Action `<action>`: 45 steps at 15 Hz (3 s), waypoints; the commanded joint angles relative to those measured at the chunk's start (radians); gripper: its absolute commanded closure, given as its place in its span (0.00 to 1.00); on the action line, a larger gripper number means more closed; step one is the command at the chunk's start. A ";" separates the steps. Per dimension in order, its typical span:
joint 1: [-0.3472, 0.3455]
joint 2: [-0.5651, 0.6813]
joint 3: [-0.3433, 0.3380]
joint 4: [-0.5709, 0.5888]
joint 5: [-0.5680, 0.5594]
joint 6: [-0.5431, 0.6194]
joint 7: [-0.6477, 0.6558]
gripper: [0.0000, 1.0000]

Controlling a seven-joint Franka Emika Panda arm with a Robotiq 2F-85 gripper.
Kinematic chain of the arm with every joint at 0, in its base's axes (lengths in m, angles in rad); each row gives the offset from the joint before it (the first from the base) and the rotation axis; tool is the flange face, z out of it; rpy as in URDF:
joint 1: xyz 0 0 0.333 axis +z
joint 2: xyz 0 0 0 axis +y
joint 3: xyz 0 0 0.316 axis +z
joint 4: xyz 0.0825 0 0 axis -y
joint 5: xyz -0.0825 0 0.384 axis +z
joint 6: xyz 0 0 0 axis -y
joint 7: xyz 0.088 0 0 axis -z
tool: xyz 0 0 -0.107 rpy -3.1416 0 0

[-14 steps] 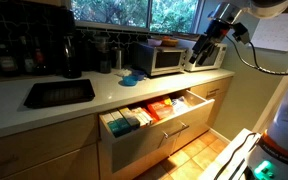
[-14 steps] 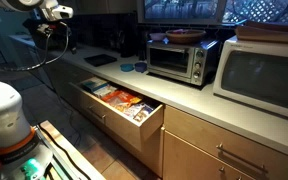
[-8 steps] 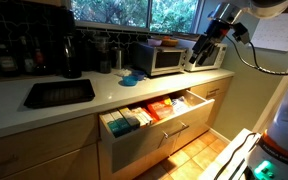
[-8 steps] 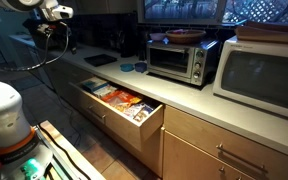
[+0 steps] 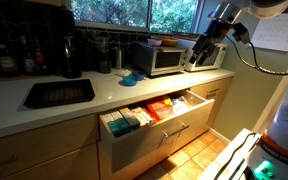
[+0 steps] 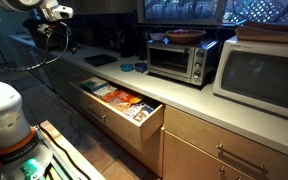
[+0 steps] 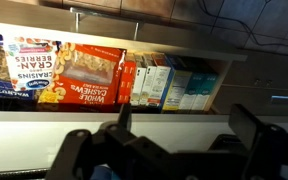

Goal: Open the top drawer fully

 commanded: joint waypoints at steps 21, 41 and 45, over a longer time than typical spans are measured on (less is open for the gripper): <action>-0.163 0.306 0.015 0.016 -0.078 0.121 0.079 0.00; -0.224 0.623 -0.014 -0.067 -0.238 0.572 0.132 0.00; -0.241 0.716 -0.016 -0.065 -0.297 0.638 0.144 0.00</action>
